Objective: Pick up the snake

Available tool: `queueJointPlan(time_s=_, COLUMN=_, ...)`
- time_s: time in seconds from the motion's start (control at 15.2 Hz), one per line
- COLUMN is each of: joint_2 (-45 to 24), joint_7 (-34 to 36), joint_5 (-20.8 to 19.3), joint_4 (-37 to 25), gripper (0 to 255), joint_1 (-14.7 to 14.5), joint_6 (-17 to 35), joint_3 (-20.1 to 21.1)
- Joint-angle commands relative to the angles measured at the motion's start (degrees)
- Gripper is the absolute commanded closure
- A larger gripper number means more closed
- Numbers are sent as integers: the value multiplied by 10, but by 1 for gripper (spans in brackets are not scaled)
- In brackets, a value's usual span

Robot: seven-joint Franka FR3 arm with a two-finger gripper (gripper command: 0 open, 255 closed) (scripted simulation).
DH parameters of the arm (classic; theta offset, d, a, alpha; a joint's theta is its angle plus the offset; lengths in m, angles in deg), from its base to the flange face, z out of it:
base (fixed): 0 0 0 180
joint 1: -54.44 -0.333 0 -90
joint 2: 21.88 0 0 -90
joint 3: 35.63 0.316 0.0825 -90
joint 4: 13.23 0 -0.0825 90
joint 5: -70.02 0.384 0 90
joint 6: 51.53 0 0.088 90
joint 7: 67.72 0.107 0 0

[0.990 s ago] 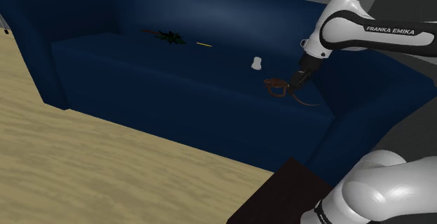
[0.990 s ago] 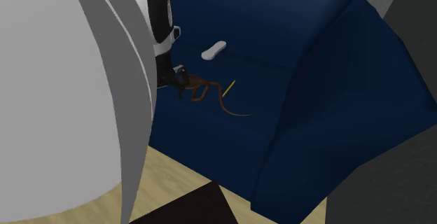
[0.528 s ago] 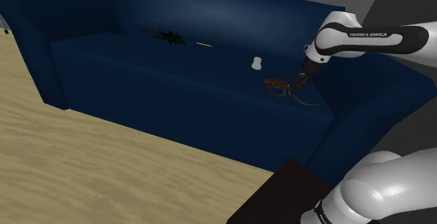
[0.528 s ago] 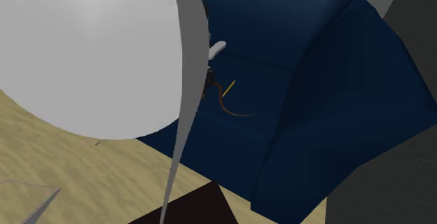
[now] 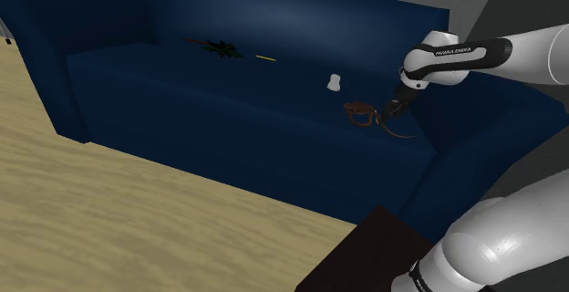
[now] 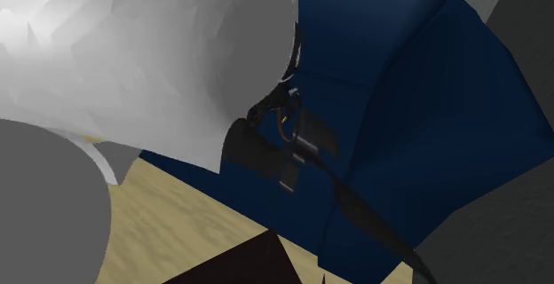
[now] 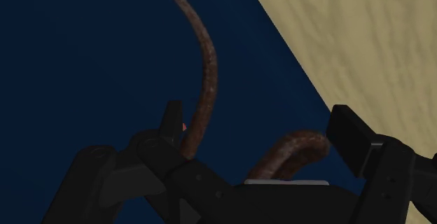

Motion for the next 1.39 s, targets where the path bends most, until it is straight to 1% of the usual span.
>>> queueJointPlan(time_s=0.0, joint_2=-36, joint_7=-22, joint_5=15, joint_4=-21, gripper=0, joint_1=1, joint_6=19, joint_3=-21)
queueJointPlan(time_s=0.07, joint_2=-44, joint_7=-27, joint_5=19, joint_4=-25, gripper=0, joint_1=1, joint_6=23, joint_3=-26)
queueJointPlan(time_s=0.53, joint_2=-66, joint_7=-38, joint_5=30, joint_4=11, gripper=0, joint_1=0, joint_6=78, joint_3=-33)
queueJointPlan(time_s=0.66, joint_2=-68, joint_7=-39, joint_5=31, joint_4=14, gripper=0, joint_1=0, joint_6=83, joint_3=-34)
queueJointPlan(time_s=0.73, joint_2=-68, joint_7=-39, joint_5=32, joint_4=13, gripper=255, joint_1=0, joint_6=83, joint_3=-34)
queueJointPlan(time_s=1.32, joint_2=-68, joint_7=-39, joint_5=31, joint_4=13, gripper=255, joint_1=0, joint_6=83, joint_3=-34)
